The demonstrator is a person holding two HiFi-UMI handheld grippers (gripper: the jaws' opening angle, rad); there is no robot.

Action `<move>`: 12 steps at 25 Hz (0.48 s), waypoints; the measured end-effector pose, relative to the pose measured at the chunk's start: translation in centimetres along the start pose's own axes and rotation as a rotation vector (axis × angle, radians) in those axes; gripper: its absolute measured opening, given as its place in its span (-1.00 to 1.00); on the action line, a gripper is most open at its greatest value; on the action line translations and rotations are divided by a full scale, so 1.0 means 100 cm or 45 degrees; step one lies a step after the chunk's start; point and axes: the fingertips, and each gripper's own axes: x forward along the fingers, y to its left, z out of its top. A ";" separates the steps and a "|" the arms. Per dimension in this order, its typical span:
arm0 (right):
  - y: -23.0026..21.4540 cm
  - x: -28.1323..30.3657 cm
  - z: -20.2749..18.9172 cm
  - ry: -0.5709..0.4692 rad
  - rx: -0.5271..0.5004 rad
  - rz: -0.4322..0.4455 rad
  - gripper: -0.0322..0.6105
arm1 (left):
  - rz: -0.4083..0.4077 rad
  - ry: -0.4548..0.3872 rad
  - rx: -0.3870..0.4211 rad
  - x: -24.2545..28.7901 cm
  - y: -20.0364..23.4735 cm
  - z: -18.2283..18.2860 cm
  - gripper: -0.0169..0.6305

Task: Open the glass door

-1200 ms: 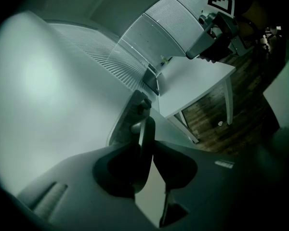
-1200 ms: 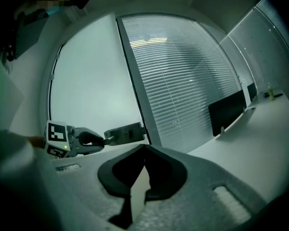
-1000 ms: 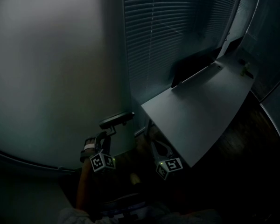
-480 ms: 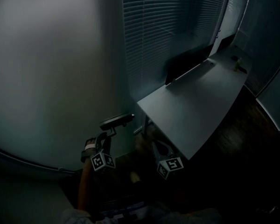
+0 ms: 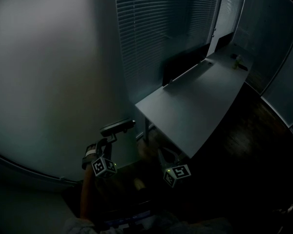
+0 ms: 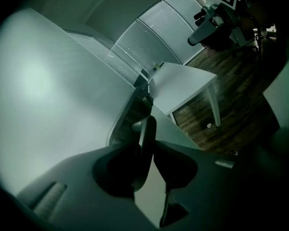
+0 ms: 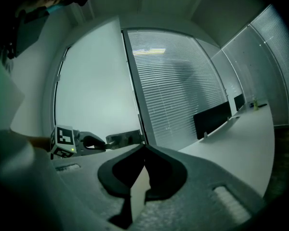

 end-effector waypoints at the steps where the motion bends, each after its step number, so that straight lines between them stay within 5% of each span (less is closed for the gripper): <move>1: 0.001 -0.006 -0.001 -0.009 -0.001 -0.001 -0.90 | 0.002 0.000 0.001 -0.002 -0.003 0.000 -0.57; 12: 0.020 -0.053 -0.011 -0.006 -0.018 0.001 -0.90 | 0.001 -0.017 0.008 -0.036 -0.031 0.006 -0.55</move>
